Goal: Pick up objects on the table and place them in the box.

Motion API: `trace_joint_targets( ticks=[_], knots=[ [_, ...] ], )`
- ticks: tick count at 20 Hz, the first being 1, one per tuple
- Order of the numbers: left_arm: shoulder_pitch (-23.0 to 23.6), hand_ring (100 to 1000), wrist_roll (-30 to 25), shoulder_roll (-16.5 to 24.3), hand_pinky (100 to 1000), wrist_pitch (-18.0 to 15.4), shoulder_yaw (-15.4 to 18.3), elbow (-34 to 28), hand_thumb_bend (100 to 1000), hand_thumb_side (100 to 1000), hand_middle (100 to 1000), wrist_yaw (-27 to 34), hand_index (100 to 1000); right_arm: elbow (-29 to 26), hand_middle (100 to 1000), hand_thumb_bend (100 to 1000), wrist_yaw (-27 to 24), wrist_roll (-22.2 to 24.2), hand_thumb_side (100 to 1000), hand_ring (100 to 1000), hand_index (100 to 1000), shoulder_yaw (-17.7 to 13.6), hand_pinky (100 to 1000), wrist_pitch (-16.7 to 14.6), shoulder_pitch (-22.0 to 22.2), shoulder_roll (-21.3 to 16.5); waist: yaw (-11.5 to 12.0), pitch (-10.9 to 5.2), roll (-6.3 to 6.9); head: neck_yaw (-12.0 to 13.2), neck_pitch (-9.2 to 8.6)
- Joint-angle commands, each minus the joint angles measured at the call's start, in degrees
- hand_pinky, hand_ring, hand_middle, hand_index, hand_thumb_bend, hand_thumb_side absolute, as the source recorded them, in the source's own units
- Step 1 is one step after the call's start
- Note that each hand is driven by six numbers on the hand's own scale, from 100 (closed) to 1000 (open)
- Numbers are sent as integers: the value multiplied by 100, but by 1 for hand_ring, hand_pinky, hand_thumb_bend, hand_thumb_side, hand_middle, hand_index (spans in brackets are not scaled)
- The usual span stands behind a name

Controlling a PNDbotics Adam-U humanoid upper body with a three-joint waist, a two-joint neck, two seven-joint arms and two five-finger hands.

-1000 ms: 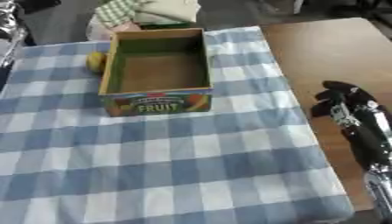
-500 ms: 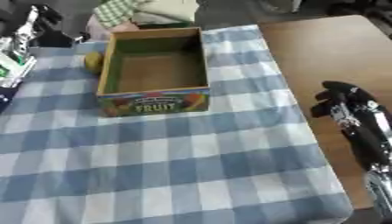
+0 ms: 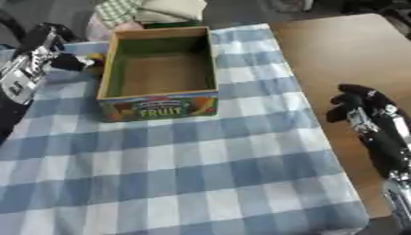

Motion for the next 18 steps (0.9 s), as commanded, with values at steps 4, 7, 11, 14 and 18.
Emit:
trace_joint_targets(
  ticks=[4,7,11,14,18],
  knots=[
    [-102,607,-210,-27,664,4,262,-184,671,271,649,-697,709,-88,598,100,26,35,511,569,782,-21,581,-17,-79,-101,-14,-80,-42,24,-55],
    [-79,604,-352,-76,663,18,367,-212,643,247,649,-1021,714,-88,598,100,23,40,512,569,782,-22,581,-19,-83,-93,-11,-77,-46,20,-54],
    [-48,598,-500,-137,659,20,561,-225,642,242,631,-1459,711,-84,598,100,23,45,513,569,783,-26,581,-21,-80,-89,-9,-74,-52,11,-60],
    [-31,591,-620,-196,656,-11,719,-240,630,235,613,-1792,707,-85,598,100,20,49,513,569,783,-27,582,-24,-84,-86,-5,-70,-59,6,-61],
    [-6,585,-797,-291,654,-94,965,-282,624,232,607,-2388,706,-85,598,100,16,55,514,570,783,-31,582,-27,-86,-80,2,-65,-72,3,-71]
  ],
)
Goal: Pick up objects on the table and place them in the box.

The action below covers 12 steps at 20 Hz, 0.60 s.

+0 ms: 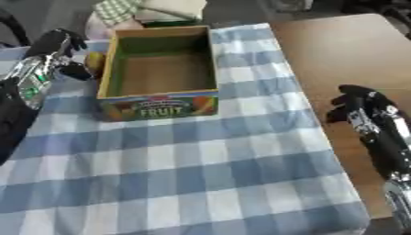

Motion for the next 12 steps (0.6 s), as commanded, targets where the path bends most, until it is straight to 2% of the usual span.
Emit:
trace_joint_targets(
  ticks=[1,7,9,11,12],
  knots=[
    [-84,584,-126,43,653,-61,218,-161,624,231,606,-422,705,-84,598,100,16,23,514,570,783,-31,582,-15,-83,-83,5,-88,-37,1,-67],
    [-60,562,-135,-9,643,-85,292,-185,595,215,580,-586,690,-83,598,100,14,32,516,570,783,-34,582,-20,-87,-75,3,-74,-45,4,-82],
    [-46,543,-78,-21,633,-89,288,-188,562,200,556,-600,659,-81,598,100,15,34,516,570,783,-36,582,-21,-84,-73,4,-71,-48,5,-81],
    [-35,520,9,-26,621,-76,290,-183,478,172,526,-614,617,-79,598,100,16,35,516,570,783,-38,582,-22,-82,-74,4,-69,-48,7,-83],
    [-30,496,56,-28,611,-66,290,-176,357,143,499,-620,581,-79,598,100,15,35,517,570,783,-39,582,-23,-82,-72,3,-68,-47,7,-84]
  ],
)
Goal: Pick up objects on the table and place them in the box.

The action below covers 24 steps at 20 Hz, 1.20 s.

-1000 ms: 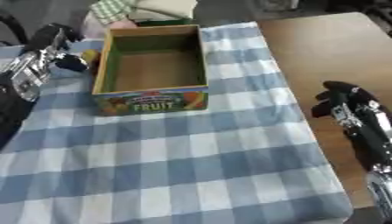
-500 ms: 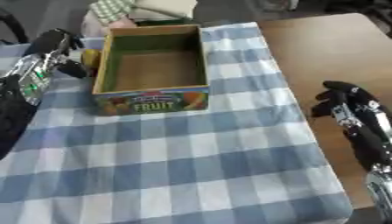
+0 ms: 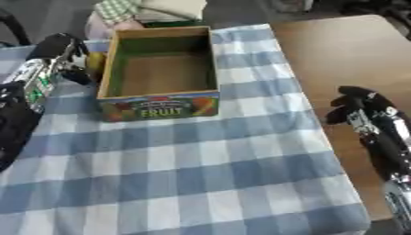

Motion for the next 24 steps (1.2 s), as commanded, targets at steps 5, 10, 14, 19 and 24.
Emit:
trace_joint_targets(
  ticks=[5,10,14,19,24],
  knots=[
    [-73,411,300,67,575,54,34,-70,100,100,380,-51,433,-75,598,100,14,27,519,570,783,-42,582,-13,-78,-69,-1,-85,-27,5,-66],
    [-60,389,472,83,558,69,40,-126,100,100,309,22,336,-70,598,100,10,29,520,570,783,-49,582,-15,-69,-66,2,-94,-37,0,-60],
    [-87,388,507,191,557,46,-3,-372,100,100,302,127,329,-62,598,100,5,21,520,570,783,-66,582,-19,-35,-69,43,-138,-55,-18,-25],
    [-140,384,371,331,553,-115,-145,-995,100,100,305,238,325,-47,598,100,2,18,520,570,783,-76,582,-21,7,-71,134,-211,-70,-74,14],
    [-172,386,119,313,555,-423,-427,-1731,100,100,310,458,327,-44,598,100,-10,21,520,571,783,-80,582,-24,25,-74,177,-255,-87,-88,23]
  ],
)
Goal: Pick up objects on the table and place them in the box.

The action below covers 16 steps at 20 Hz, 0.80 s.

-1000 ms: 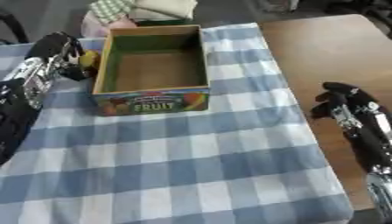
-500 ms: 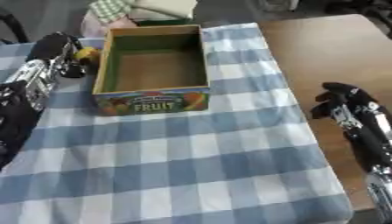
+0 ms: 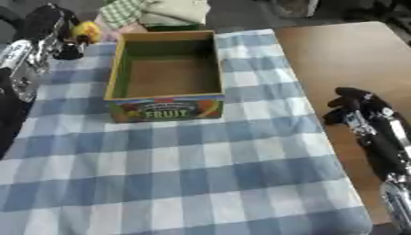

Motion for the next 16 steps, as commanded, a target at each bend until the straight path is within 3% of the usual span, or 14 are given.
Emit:
trace_joint_targets(
  ticks=[1,6,16],
  knots=[
    [-192,386,-162,123,555,-242,-220,-552,100,100,310,131,327,-48,598,100,-11,14,520,571,783,-56,582,-13,-38,-72,8,-145,-37,-21,14],
    [-226,392,-469,-95,558,-595,-593,-884,100,100,313,68,335,-52,598,100,-24,26,520,571,783,-52,582,-15,-45,-61,-17,-151,-65,6,3],
    [-98,406,-928,-516,566,-1169,-1072,-726,100,107,327,-286,358,-53,598,100,-38,54,522,571,783,-31,581,-10,-71,-41,-33,-147,-73,26,-30]
  ],
)
